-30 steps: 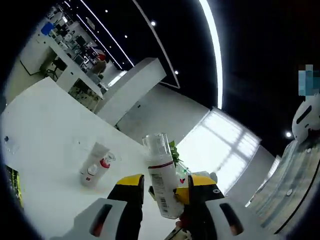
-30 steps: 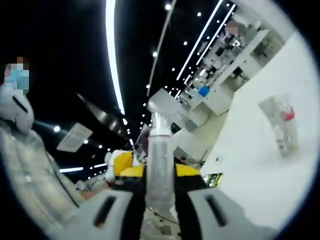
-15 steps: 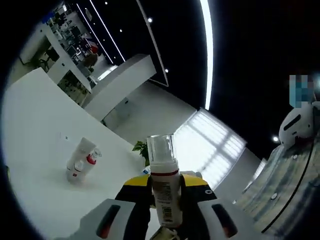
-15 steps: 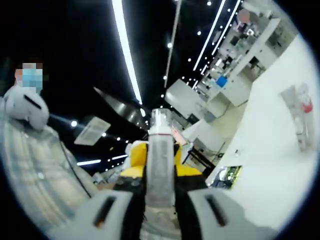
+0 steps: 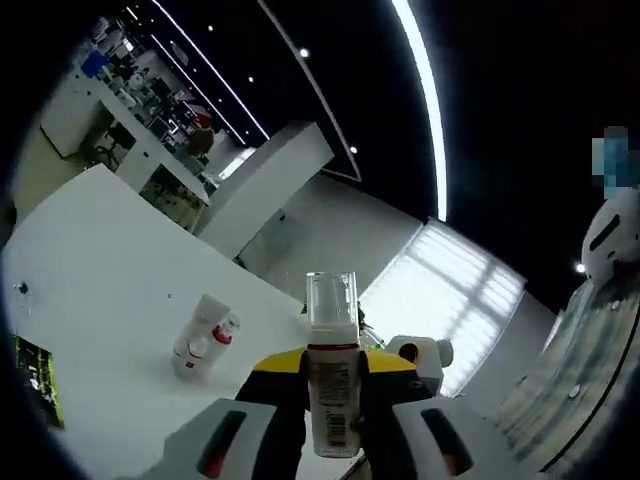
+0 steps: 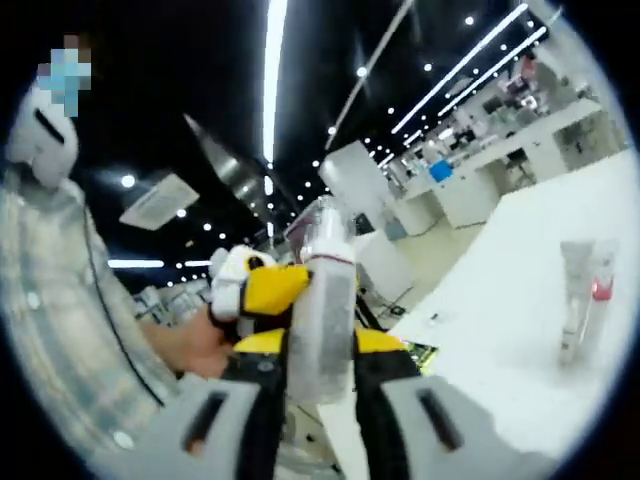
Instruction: Arrange the skincare products in the storage area until every visible bottle or jar stands upright without overlapping.
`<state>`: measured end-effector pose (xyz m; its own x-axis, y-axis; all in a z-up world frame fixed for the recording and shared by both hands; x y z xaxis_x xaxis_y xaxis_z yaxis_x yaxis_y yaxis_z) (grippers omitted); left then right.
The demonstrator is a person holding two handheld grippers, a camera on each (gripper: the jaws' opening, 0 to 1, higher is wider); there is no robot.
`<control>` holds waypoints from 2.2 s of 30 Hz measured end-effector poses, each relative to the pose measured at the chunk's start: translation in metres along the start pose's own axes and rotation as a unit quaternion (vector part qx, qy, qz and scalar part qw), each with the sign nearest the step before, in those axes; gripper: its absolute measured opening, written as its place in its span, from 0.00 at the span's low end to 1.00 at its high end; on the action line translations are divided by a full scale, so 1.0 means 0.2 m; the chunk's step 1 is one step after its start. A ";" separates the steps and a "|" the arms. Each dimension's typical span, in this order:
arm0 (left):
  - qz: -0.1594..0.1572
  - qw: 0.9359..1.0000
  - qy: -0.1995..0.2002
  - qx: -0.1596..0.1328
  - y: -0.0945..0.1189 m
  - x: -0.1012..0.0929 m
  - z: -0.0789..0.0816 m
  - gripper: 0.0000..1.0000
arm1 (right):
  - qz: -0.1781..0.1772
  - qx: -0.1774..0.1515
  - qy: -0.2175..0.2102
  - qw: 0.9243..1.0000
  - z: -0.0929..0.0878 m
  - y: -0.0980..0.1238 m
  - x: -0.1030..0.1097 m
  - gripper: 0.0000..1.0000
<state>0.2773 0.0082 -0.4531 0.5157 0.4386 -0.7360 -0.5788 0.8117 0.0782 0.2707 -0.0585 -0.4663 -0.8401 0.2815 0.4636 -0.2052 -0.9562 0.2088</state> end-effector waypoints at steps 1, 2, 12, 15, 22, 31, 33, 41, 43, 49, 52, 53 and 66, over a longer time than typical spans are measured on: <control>0.018 1.000 0.009 -0.005 0.00 0.02 0.00 0.19 | -0.015 0.008 0.009 1.000 0.00 -0.01 -0.01 0.26; 0.030 0.999 0.014 -0.009 0.01 0.04 0.01 0.19 | -0.032 0.023 0.020 0.999 -0.01 -0.02 -0.01 0.27; 0.083 0.996 0.017 -0.013 -0.04 0.05 -0.04 0.19 | -0.104 0.087 0.076 0.988 -0.03 -0.13 -0.04 0.27; 0.099 0.995 0.001 -0.013 -0.03 0.05 -0.03 0.19 | -0.110 0.091 0.060 0.988 -0.02 -0.12 -0.06 0.24; 0.080 0.996 -0.027 -0.003 0.02 0.02 -0.02 0.21 | -0.052 0.074 0.021 0.996 -0.02 -0.12 -0.03 0.21; -0.011 1.000 -0.018 0.005 0.08 -0.05 -0.02 0.29 | 0.125 0.049 -0.061 0.989 0.02 -0.13 0.14 0.20; -0.039 0.999 -0.012 0.006 0.08 -0.09 -0.01 0.27 | 0.145 0.043 -0.068 0.986 0.04 -0.13 0.15 0.20; -0.075 0.997 0.012 0.000 0.06 -0.13 -0.02 0.25 | 0.189 0.040 -0.097 0.976 0.04 -0.08 0.17 0.21; -0.067 0.998 0.004 0.002 0.04 -0.14 -0.03 0.24 | 0.186 0.038 -0.092 0.978 0.04 -0.07 0.17 0.21; -0.036 0.999 0.004 -0.004 0.01 -0.09 -0.03 0.24 | 0.120 0.039 -0.076 0.989 0.03 -0.07 0.12 0.21; -0.018 1.000 0.010 -0.013 0.00 -0.07 -0.02 0.23 | 0.093 0.035 -0.082 0.992 0.03 -0.08 0.09 0.20; -0.011 1.000 0.014 -0.017 -0.01 -0.06 -0.02 0.23 | 0.083 0.034 -0.079 0.993 0.04 -0.08 0.08 0.20; 0.015 1.000 -0.007 -0.006 -0.05 -0.03 0.02 0.24 | 0.035 0.060 -0.052 0.996 0.05 -0.07 0.01 0.19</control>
<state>0.2818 -0.0017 -0.4464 0.5074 0.4674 -0.7239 -0.6012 0.7939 0.0911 0.2764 -0.0434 -0.4586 -0.7929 0.2270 0.5656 -0.0808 -0.9590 0.2716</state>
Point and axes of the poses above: the point that each gripper's makers call its tool centre point, and the gripper's own axes: y roughly backward along the fingers, x roughly to its left, z roughly out of its top, the point moved 4 cm from there along y, roughly backward along the fingers, and after that the axes turned 8 degrees about x, right-handed, at the moved point
